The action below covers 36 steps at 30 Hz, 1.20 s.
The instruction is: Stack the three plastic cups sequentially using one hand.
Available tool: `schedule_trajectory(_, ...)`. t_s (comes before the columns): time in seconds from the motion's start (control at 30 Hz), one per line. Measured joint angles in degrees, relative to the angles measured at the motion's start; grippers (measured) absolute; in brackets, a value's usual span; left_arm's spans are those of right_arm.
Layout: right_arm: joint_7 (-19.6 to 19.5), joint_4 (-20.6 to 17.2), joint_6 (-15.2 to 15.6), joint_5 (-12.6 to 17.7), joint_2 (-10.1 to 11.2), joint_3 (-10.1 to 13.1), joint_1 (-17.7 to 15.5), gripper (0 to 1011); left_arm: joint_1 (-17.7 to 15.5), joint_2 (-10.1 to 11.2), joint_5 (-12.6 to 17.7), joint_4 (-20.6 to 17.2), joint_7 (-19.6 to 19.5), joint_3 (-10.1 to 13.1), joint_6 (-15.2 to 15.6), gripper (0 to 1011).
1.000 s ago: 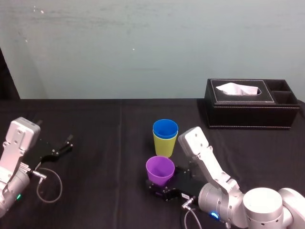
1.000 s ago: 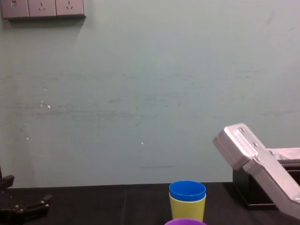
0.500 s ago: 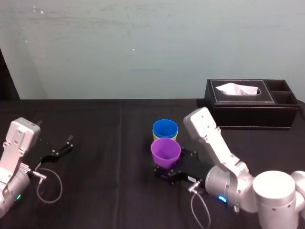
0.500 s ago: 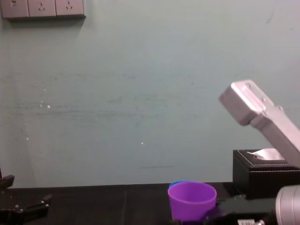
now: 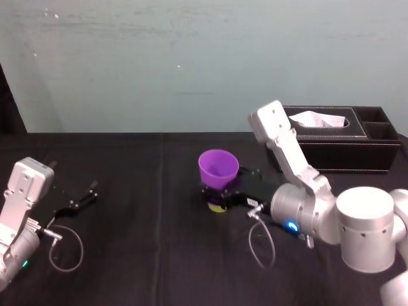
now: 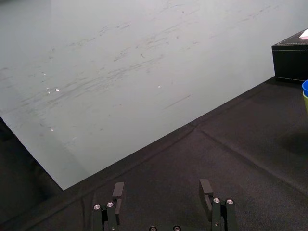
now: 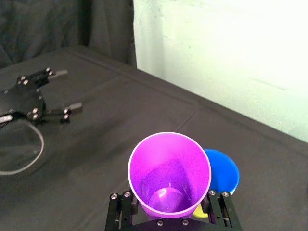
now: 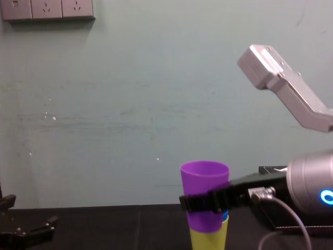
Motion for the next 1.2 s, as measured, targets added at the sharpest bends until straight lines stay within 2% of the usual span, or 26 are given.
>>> schedule_trajectory(0.4,-1.2,4.2,0.4,0.5,-2.1,0.0,5.6,715,0.0,0.0,0.0,0.0,0.0,0.0,0.0,1000)
schedule_trajectory(0.67,-1.6,7.6,0.1,0.4,-2.9,-0.2,8.1,715,0.0,0.0,0.0,0.0,0.0,0.0,0.0,1000)
schedule_trajectory(1.2,-1.5,13.2,-2.8,-0.3,-3.8,-0.9,10.6,715,0.0,0.0,0.0,0.0,0.0,0.0,0.0,1000)
